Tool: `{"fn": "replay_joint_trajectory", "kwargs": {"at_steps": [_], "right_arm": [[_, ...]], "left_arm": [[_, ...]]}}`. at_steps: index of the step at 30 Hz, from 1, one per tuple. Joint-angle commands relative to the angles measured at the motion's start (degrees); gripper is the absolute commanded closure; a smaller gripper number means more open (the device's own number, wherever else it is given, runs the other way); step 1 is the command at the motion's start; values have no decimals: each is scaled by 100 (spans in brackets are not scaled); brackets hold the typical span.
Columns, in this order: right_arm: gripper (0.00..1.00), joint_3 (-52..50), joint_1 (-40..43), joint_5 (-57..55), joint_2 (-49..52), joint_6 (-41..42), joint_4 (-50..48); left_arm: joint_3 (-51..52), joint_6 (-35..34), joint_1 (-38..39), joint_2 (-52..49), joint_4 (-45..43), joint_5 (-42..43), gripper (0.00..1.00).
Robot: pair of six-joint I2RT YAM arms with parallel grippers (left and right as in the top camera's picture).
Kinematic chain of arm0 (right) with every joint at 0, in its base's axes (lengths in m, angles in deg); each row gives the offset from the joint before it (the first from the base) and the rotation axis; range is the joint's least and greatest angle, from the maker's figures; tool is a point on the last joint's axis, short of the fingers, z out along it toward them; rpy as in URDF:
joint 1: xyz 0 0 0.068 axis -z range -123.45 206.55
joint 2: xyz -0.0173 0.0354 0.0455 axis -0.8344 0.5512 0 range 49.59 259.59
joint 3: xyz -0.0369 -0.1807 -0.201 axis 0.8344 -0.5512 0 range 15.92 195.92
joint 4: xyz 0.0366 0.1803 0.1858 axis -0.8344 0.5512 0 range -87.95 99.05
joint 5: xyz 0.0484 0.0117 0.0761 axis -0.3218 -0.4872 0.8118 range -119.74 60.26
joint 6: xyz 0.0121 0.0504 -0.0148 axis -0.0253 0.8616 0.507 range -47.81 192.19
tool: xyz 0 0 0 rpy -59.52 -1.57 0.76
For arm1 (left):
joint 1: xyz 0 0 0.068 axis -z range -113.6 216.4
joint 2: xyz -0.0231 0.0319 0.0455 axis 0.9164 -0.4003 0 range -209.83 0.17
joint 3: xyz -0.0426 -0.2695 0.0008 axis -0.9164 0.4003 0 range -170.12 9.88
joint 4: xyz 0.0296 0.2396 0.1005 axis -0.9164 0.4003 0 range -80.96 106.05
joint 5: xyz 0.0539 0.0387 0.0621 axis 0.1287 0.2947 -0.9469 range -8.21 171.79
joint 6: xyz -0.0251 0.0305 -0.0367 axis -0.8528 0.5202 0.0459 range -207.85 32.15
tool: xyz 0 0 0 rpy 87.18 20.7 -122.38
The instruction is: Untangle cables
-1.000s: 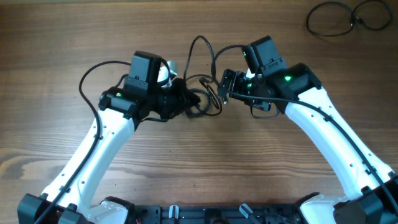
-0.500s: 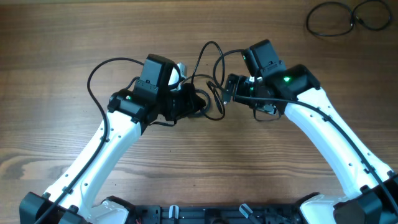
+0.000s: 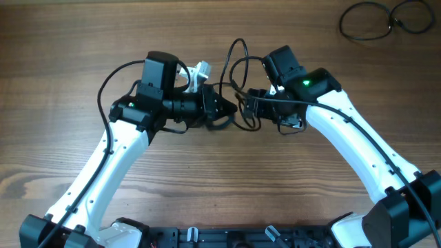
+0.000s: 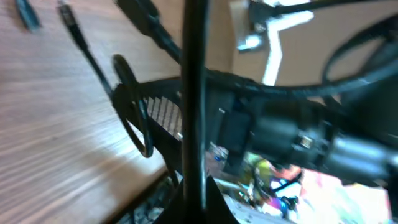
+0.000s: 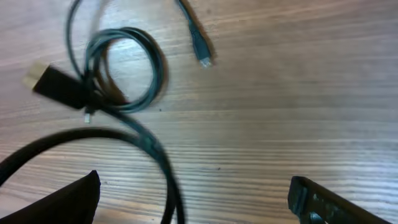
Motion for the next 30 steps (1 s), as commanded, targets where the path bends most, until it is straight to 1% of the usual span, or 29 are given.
{"fn": "replay_joint_trajectory", "kwargs": {"at_steps": [1,2,3,5,7,10,12,15,16,17,20,24,25,26,27,28,29,30], "right_arm": [[4,-31,33,-809,87,234,273],[5,-31,81,-1106,87,546,446],[6,-31,155,-1250,87,680,544],[6,-31,492,-1270,87,649,669],[8,-31,796,-1272,87,645,782],[7,-31,1296,-1270,85,627,866],[6,-31,1633,-1270,85,625,905],[4,-31,2057,-1241,85,483,903],[4,-31,2175,-1185,85,420,907],[4,-31,2271,-1078,85,326,901],[4,-31,2376,-920,85,328,890],[4,-31,2404,-1067,85,332,885],[11,-31,2413,-1152,85,334,887],[22,-31,2415,-1163,85,332,885],[30,-31,2415,-1161,85,332,883],[43,-31,2415,-1158,85,334,883],[50,-31,2415,-1158,85,332,885],[54,-31,2413,-1156,85,332,887]], "left_arm": [[-72,31,-341,57,-85,1043,96],[-72,31,-474,57,-81,1185,96],[-72,31,-612,57,-79,1335,96],[-72,31,-879,57,-35,1596,96],[-72,37,-1132,57,192,1624,96],[-72,184,-1408,57,282,1464,96],[-72,184,-1567,57,623,833,96],[-72,179,-1786,57,1574,-1290,96],[-72,179,-1838,57,1757,-1716,96],[-72,181,-1880,57,1858,-1878,96],[-72,181,-1904,57,1897,-1878,96],[-72,181,-1899,57,1910,-1978,96],[-72,179,-1899,57,1932,-2052,96],[-72,179,-1899,57,1967,-2114,96],[-72,181,-1899,57,2002,-2159,96],[-72,181,-1899,57,2033,-2190,96],[-72,181,-1899,57,2048,-2199,96],[-72,181,-1899,57,2052,-2197,96]]}}
